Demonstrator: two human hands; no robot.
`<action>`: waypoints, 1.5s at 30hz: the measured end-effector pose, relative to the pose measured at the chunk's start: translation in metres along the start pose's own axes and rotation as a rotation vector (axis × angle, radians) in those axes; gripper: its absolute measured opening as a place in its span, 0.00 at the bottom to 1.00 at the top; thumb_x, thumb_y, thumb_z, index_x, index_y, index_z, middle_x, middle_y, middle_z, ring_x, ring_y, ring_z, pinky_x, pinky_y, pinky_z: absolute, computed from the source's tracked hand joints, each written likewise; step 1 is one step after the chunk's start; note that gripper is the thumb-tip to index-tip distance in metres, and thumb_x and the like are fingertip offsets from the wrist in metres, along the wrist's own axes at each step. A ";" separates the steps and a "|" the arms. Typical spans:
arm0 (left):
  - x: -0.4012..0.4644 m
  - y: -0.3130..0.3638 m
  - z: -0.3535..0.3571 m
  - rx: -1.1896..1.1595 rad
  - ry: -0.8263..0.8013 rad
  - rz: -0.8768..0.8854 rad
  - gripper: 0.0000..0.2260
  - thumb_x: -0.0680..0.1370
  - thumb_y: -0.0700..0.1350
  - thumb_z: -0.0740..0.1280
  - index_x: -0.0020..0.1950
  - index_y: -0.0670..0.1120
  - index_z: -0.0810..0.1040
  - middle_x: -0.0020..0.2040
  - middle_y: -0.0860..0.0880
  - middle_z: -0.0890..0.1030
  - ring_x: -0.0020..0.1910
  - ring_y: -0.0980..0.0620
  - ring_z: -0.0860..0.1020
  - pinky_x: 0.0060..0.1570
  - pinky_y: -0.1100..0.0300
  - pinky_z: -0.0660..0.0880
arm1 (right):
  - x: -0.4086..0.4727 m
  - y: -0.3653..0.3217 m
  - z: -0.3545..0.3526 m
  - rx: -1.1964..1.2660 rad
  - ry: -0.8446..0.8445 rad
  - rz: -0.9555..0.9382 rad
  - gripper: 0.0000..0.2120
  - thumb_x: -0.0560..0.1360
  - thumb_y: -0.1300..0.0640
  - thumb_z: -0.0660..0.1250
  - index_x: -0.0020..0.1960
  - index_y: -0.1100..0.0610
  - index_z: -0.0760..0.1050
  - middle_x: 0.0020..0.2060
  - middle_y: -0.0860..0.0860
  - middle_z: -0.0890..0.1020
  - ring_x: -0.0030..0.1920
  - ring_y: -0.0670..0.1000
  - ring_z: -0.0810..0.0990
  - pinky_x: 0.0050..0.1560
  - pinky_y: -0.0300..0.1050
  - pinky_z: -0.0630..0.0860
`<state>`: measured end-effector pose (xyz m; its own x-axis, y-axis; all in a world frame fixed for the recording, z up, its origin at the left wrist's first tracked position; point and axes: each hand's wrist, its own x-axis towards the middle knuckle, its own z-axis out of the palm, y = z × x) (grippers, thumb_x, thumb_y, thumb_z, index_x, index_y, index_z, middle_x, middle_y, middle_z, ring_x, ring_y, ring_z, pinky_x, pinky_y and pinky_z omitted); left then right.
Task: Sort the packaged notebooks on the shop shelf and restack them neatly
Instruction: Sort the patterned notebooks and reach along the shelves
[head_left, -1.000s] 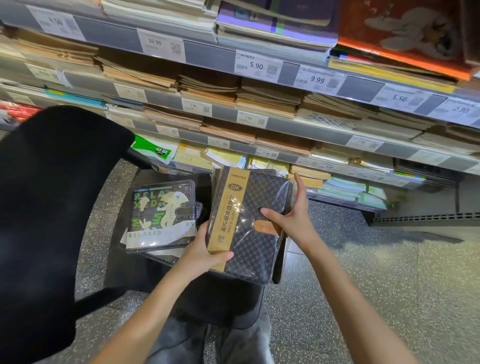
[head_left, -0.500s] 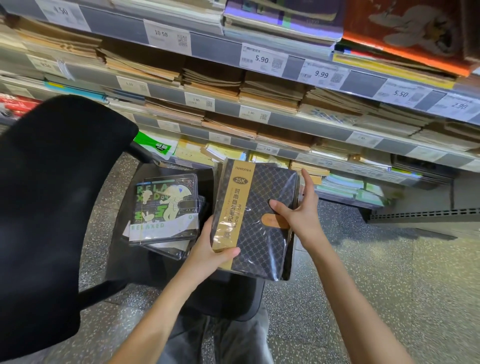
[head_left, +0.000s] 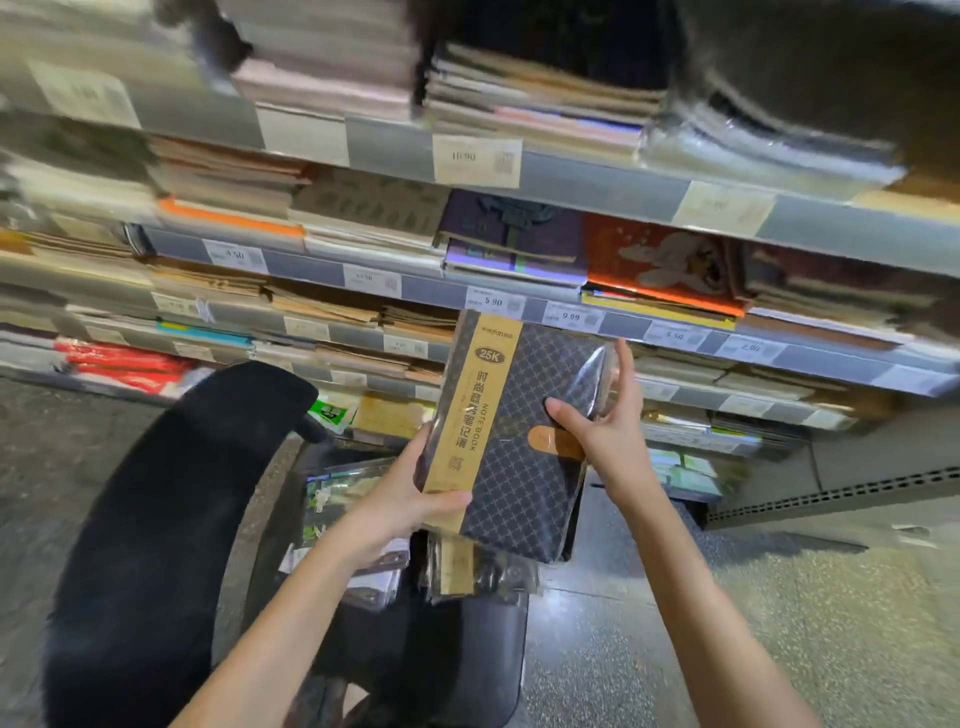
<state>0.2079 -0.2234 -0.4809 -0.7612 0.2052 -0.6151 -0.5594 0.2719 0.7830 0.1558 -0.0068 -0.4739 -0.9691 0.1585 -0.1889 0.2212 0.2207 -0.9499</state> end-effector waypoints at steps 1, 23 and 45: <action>-0.005 0.014 -0.005 0.005 0.003 0.015 0.36 0.73 0.44 0.71 0.74 0.59 0.53 0.64 0.56 0.72 0.61 0.51 0.72 0.58 0.46 0.72 | 0.001 -0.017 -0.003 0.009 0.012 -0.031 0.46 0.66 0.54 0.76 0.74 0.38 0.51 0.61 0.44 0.59 0.63 0.43 0.63 0.70 0.53 0.63; -0.137 0.318 -0.013 0.113 0.173 0.632 0.35 0.74 0.46 0.70 0.74 0.60 0.53 0.63 0.58 0.69 0.62 0.54 0.68 0.66 0.48 0.64 | -0.009 -0.356 -0.142 -0.050 0.101 -0.668 0.52 0.63 0.41 0.75 0.73 0.35 0.42 0.72 0.45 0.57 0.68 0.46 0.64 0.68 0.56 0.67; -0.167 0.466 0.032 -0.176 0.324 1.074 0.33 0.59 0.51 0.75 0.62 0.64 0.72 0.63 0.52 0.74 0.65 0.58 0.69 0.61 0.56 0.68 | 0.090 -0.486 -0.235 -0.043 0.218 -0.640 0.32 0.69 0.50 0.74 0.69 0.56 0.65 0.61 0.50 0.73 0.62 0.50 0.73 0.64 0.47 0.71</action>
<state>0.0853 -0.1015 -0.0162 -0.9097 -0.0072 0.4151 0.4151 -0.0391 0.9089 -0.0138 0.1261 0.0294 -0.8677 0.1729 0.4661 -0.3802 0.3733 -0.8462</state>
